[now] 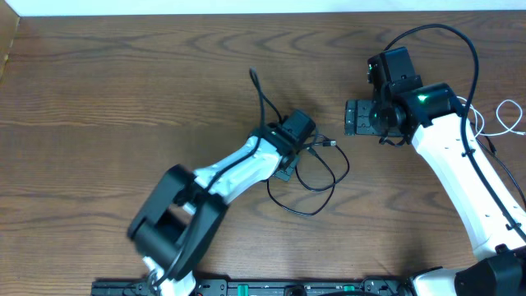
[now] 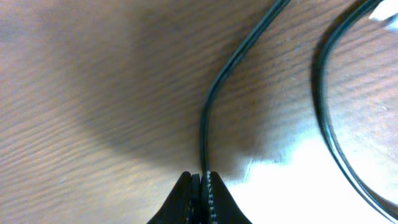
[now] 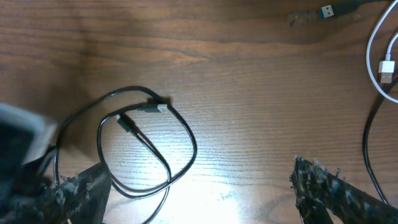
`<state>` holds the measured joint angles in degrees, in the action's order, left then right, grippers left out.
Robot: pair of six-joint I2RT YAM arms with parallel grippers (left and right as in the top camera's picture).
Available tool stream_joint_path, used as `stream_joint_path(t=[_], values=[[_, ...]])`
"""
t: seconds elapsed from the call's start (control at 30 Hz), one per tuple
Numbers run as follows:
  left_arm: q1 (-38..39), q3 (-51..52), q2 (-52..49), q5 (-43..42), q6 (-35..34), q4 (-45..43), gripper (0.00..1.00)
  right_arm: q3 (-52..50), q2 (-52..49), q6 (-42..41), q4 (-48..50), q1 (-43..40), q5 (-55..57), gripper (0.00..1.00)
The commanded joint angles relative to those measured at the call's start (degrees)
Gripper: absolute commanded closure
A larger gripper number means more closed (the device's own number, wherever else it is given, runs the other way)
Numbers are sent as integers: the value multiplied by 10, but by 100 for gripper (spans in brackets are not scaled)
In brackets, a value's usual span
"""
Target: Untangle cables
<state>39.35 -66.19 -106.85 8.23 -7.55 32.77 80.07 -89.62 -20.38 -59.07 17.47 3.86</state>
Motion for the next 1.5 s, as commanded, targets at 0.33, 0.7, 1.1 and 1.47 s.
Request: stream_joint_path(t=[0.33, 0.7, 1.1, 1.47], values=[[-43, -3, 273, -63, -52, 21, 77, -4, -26, -1, -3, 0, -46, 10], [-101, 1, 231, -63, -52, 88, 66, -4, -174, 115, -2, 95, -72, 9], [-197, 1, 230, -63, -52, 147, 65, -4, -268, 100, 70, 120, -71, 17], [-197, 2, 230, -81, -63, 148, 60, -20, -268, 97, 91, 151, -77, 17]])
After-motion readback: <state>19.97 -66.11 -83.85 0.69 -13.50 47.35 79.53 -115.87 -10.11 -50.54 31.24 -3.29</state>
